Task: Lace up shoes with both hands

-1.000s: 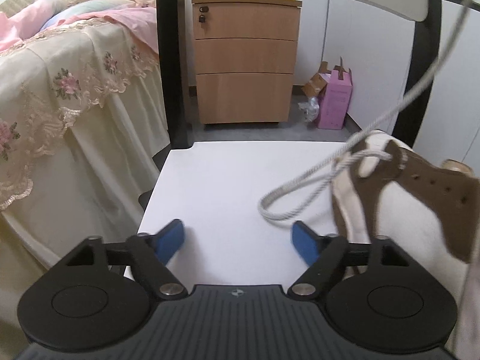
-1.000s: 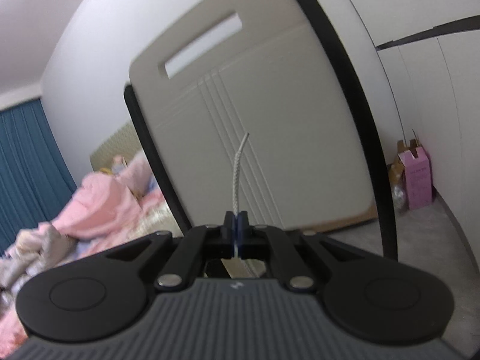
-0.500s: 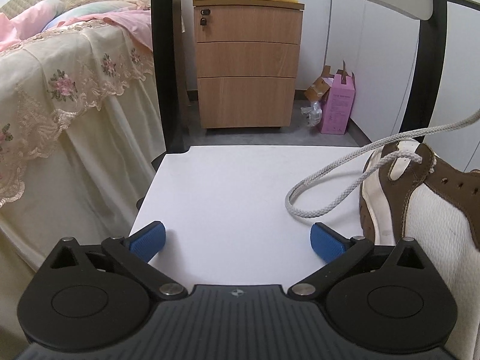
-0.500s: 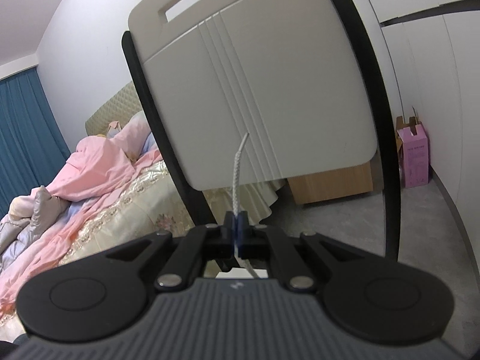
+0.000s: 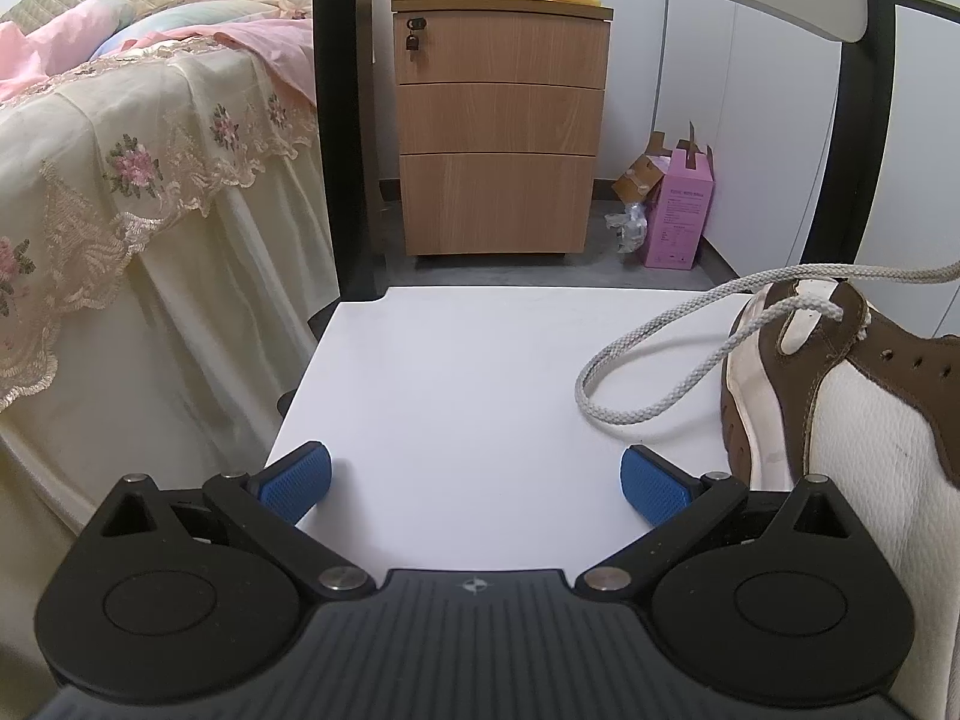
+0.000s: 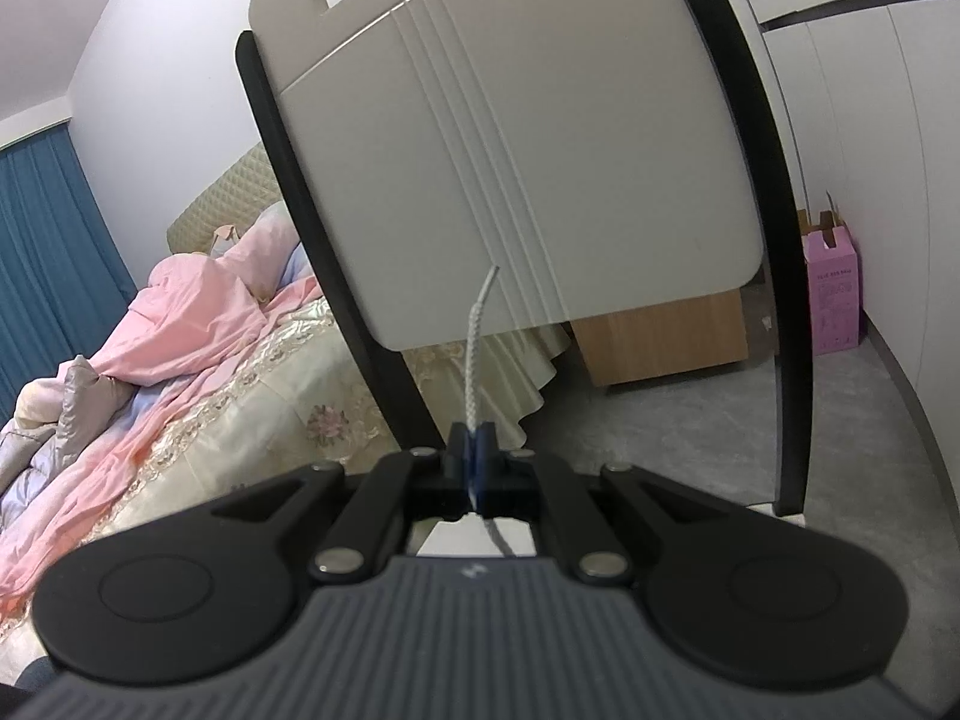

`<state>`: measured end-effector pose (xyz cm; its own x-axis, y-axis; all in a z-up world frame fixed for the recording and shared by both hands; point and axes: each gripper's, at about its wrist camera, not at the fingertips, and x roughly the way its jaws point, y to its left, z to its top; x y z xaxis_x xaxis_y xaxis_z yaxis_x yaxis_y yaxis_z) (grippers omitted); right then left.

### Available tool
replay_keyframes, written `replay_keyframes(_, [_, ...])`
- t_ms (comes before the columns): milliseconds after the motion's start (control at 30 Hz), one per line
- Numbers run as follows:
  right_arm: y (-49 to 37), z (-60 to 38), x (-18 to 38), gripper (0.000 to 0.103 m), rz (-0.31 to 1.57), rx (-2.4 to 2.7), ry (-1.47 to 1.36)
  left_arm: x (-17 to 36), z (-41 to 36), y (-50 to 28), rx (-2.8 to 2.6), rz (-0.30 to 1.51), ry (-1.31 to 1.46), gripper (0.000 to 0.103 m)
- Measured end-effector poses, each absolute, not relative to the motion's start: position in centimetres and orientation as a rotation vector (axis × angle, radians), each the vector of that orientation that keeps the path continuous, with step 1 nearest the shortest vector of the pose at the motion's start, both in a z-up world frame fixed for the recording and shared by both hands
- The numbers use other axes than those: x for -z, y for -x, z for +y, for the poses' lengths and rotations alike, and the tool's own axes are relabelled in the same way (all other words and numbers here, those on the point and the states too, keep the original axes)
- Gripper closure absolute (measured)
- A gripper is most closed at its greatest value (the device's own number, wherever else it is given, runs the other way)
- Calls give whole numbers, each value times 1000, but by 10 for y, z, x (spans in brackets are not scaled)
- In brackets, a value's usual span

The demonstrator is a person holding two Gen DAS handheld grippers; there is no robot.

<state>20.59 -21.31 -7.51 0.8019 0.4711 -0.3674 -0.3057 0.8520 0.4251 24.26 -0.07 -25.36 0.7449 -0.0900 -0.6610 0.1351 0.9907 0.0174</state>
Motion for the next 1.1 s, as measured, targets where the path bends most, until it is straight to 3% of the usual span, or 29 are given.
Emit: replay_keyframes(1100, [-198,-194,93,100,579,-439,-223,253,-1,-242,124,720,-66,0])
